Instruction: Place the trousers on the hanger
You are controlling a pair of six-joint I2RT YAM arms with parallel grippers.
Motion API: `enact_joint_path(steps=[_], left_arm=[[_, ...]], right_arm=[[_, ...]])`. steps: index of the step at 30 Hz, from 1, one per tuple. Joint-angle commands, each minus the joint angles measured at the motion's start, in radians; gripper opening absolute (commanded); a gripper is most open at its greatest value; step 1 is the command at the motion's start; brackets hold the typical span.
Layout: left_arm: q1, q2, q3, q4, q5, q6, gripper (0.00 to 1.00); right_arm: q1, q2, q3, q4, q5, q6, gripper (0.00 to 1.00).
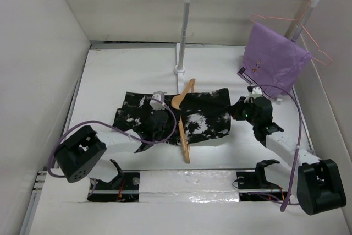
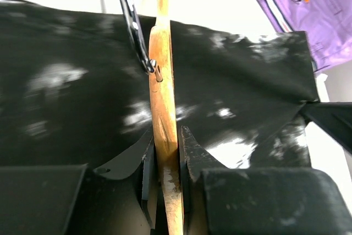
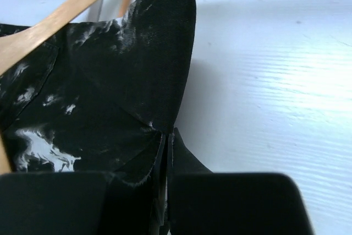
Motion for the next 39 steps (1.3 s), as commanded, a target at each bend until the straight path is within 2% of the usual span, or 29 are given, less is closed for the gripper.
enact_joint_path(steps=[1, 11, 19, 21, 24, 27, 28, 29, 30, 31, 33, 37, 38, 39], left_arm=[[0.010, -0.070, -0.039, -0.139, -0.085, 0.122, 0.00], [0.010, -0.151, -0.021, -0.268, -0.163, 0.112, 0.00], [0.010, -0.150, 0.004, -0.280, -0.198, 0.115, 0.00], [0.010, -0.137, 0.024, -0.252, -0.145, 0.112, 0.00], [-0.051, -0.137, 0.059, -0.245, -0.141, 0.101, 0.00], [-0.085, -0.150, 0.088, -0.261, -0.123, 0.070, 0.00], [-0.098, -0.154, 0.093, -0.266, -0.114, 0.061, 0.00], [-0.107, -0.176, 0.095, -0.269, -0.108, 0.047, 0.00], [-0.116, -0.188, 0.095, -0.274, -0.112, 0.043, 0.00], [-0.127, -0.200, 0.093, -0.275, -0.118, 0.037, 0.00], [-0.127, -0.243, 0.090, -0.277, -0.126, 0.023, 0.00], [-0.127, -0.312, 0.098, -0.285, -0.125, 0.029, 0.00], [-0.127, -0.334, 0.096, -0.277, -0.122, 0.030, 0.00], [-0.136, -0.341, 0.096, -0.263, -0.118, 0.032, 0.00]], right_arm=[[-0.062, -0.043, 0.008, 0.036, -0.015, -0.017, 0.00], [-0.177, -0.048, 0.020, 0.011, -0.051, -0.036, 0.00], [-0.219, -0.080, 0.014, 0.002, -0.096, -0.046, 0.00], [-0.219, -0.063, 0.009, -0.009, -0.106, -0.048, 0.00], [-0.219, -0.037, -0.017, 0.023, -0.107, -0.048, 0.00], [-0.219, -0.039, -0.009, 0.008, -0.126, -0.060, 0.24], [-0.204, -0.046, -0.008, 0.007, -0.115, -0.063, 0.36], [-0.193, -0.057, -0.002, -0.006, -0.103, -0.068, 0.68], [-0.164, -0.078, 0.006, -0.021, -0.091, -0.074, 0.90], [-0.144, -0.091, 0.038, -0.047, -0.059, -0.092, 1.00], [-0.095, -0.121, 0.072, -0.124, -0.023, -0.108, 1.00], [0.121, -0.207, 0.101, -0.129, 0.006, -0.097, 1.00], [0.166, -0.209, 0.103, -0.103, -0.008, -0.088, 0.87], [0.215, -0.208, 0.101, -0.084, -0.012, -0.076, 0.68]])
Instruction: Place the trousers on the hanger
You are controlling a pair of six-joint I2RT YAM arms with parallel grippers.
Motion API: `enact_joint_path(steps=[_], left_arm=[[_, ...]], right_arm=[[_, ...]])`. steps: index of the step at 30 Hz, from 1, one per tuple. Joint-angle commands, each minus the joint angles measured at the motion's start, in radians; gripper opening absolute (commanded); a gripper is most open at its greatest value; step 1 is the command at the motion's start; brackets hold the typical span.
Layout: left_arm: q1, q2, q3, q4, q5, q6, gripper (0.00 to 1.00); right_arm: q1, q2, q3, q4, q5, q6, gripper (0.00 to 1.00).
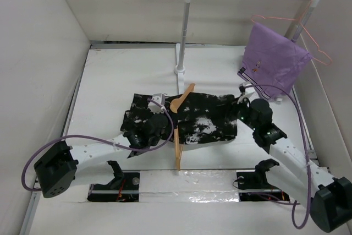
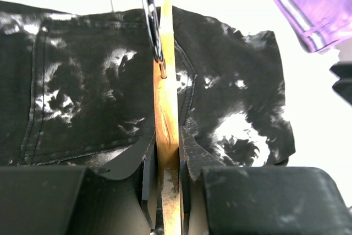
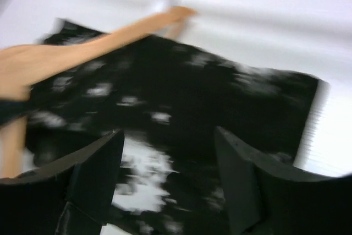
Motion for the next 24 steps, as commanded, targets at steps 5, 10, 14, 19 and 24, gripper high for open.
enact_joint_path(steps=[5, 10, 14, 19, 24], left_arm=[[-0.035, -0.088, 0.103, 0.098, -0.031, 0.010, 0.00], [-0.035, -0.063, 0.164, 0.085, -0.036, 0.028, 0.00], [-0.044, -0.057, 0.187, 0.110, -0.030, 0.034, 0.00], [-0.078, -0.042, 0.215, 0.104, -0.079, 0.050, 0.00], [-0.078, -0.042, 0.212, 0.122, -0.073, 0.039, 0.00]], right_arm=[[0.459, 0.075, 0.074, 0.122, 0.150, 0.139, 0.00], [0.648, 0.170, 0.126, 0.223, 0.270, 0.240, 0.40], [0.682, 0.270, 0.172, 0.230, 0.305, 0.268, 0.51], [0.682, 0.342, 0.166, 0.326, 0.289, 0.293, 0.56], [0.701, 0.385, 0.190, 0.335, 0.296, 0.303, 0.57]])
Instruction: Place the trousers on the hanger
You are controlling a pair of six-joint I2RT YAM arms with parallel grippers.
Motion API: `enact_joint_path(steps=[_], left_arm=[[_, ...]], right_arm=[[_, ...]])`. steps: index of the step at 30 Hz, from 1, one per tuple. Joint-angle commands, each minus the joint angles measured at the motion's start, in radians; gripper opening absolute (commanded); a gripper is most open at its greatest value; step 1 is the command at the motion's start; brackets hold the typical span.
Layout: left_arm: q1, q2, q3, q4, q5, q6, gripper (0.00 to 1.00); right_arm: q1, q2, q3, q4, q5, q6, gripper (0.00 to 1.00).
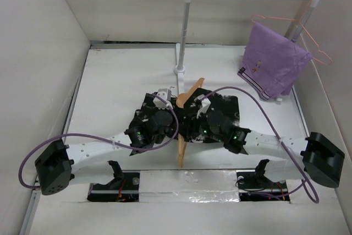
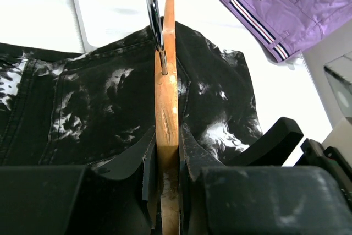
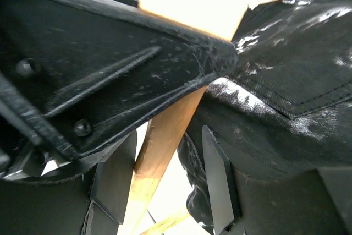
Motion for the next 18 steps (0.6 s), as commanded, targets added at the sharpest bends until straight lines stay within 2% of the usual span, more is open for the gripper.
enact_joint_path(steps=[1, 4, 5, 7, 8, 10, 11, 12, 15, 16, 18], left_arm=[[-0.005, -0.035, 0.065, 0.190, -0.019, -0.020, 0.00], [-0.005, -0.040, 0.102, 0.142, -0.036, -0.019, 0.00], [-0.005, -0.043, 0.107, 0.130, -0.049, -0.018, 0.00], [-0.005, -0.051, 0.101, 0.157, -0.046, -0.011, 0.00], [-0.005, -0.051, 0.104, 0.167, -0.034, -0.008, 0.00], [-0.005, -0.046, 0.140, 0.152, -0.033, -0.002, 0.00], [-0.005, -0.049, 0.150, 0.142, -0.031, 0.003, 0.00], [-0.005, -0.051, 0.157, 0.147, -0.030, 0.012, 0.02], [-0.005, -0.068, 0.182, 0.167, -0.007, 0.038, 0.17], [-0.005, -0.069, 0.218, 0.155, -0.002, 0.061, 0.27], [-0.005, -0.066, 0.260, 0.104, 0.016, 0.080, 0.36]], right_arm=[[0.024, 0.022, 0.058, 0.087, 0.044, 0.041, 0.56], [0.024, 0.036, 0.034, 0.128, 0.069, 0.078, 0.45], [0.024, 0.040, 0.029, 0.167, 0.066, 0.081, 0.38], [0.024, 0.039, 0.032, 0.182, 0.060, 0.093, 0.31], [0.024, 0.031, 0.032, 0.186, 0.057, 0.096, 0.21], [0.024, 0.007, 0.035, 0.195, 0.064, 0.108, 0.15], [0.024, -0.004, 0.034, 0.202, 0.070, 0.107, 0.06], [0.024, -0.015, 0.032, 0.208, 0.060, 0.109, 0.03], [0.004, -0.064, 0.043, 0.211, 0.026, 0.116, 0.00], [-0.005, -0.078, 0.047, 0.208, 0.021, 0.121, 0.00], [-0.021, -0.101, 0.063, 0.212, -0.011, 0.127, 0.00]])
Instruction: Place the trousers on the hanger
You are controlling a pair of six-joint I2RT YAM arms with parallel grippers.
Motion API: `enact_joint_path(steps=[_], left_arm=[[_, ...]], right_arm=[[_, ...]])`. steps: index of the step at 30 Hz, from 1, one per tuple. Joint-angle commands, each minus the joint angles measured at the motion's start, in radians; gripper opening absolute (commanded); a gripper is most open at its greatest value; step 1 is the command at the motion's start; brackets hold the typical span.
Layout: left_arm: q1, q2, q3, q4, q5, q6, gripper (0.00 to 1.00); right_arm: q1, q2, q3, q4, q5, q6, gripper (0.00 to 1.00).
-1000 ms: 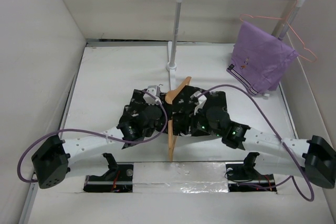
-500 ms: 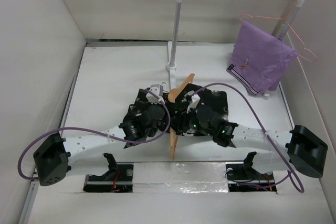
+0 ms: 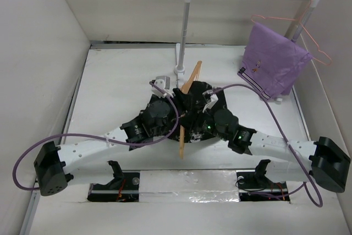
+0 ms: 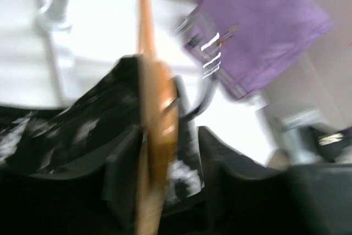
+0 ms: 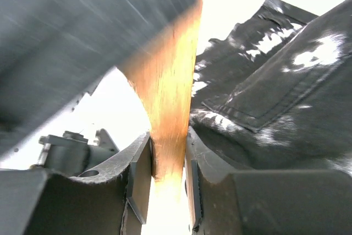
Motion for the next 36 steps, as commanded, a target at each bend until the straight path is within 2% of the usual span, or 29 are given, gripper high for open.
enact_joint_path(steps=[1, 3, 7, 14, 18, 23, 26, 29, 31, 36], left_arm=[[-0.005, -0.054, 0.144, 0.112, 0.051, 0.035, 0.44], [-0.005, -0.059, 0.164, 0.112, 0.077, 0.069, 0.55], [-0.005, -0.065, 0.248, 0.066, 0.076, 0.115, 0.62], [-0.005, -0.140, 0.250, 0.066, 0.039, 0.162, 0.65], [0.062, -0.165, 0.221, 0.030, 0.005, 0.161, 0.65], [0.145, -0.221, 0.083, 0.063, 0.021, 0.132, 0.62], [0.156, -0.229, 0.015, 0.043, -0.054, 0.136, 0.62], [0.188, -0.235, -0.052, 0.046, -0.049, 0.130, 0.62], [0.200, -0.246, -0.091, 0.019, -0.052, 0.118, 0.62], [0.211, -0.356, -0.209, 0.088, -0.064, 0.153, 0.62]], right_arm=[[-0.024, -0.056, 0.065, 0.146, -0.063, -0.010, 0.00], [-0.064, -0.067, 0.068, 0.173, -0.122, 0.029, 0.00], [-0.143, -0.042, 0.059, 0.298, -0.251, 0.125, 0.00], [-0.271, -0.019, 0.087, 0.457, -0.414, 0.292, 0.00], [-0.360, -0.009, 0.114, 0.513, -0.485, 0.381, 0.00], [-0.469, -0.001, 0.154, 0.578, -0.569, 0.467, 0.00], [-0.538, 0.030, 0.231, 0.582, -0.618, 0.481, 0.00], [-0.602, 0.063, 0.298, 0.605, -0.666, 0.523, 0.00], [-0.645, 0.088, 0.373, 0.565, -0.672, 0.517, 0.00], [-0.726, 0.160, 0.513, 0.494, -0.718, 0.509, 0.00]])
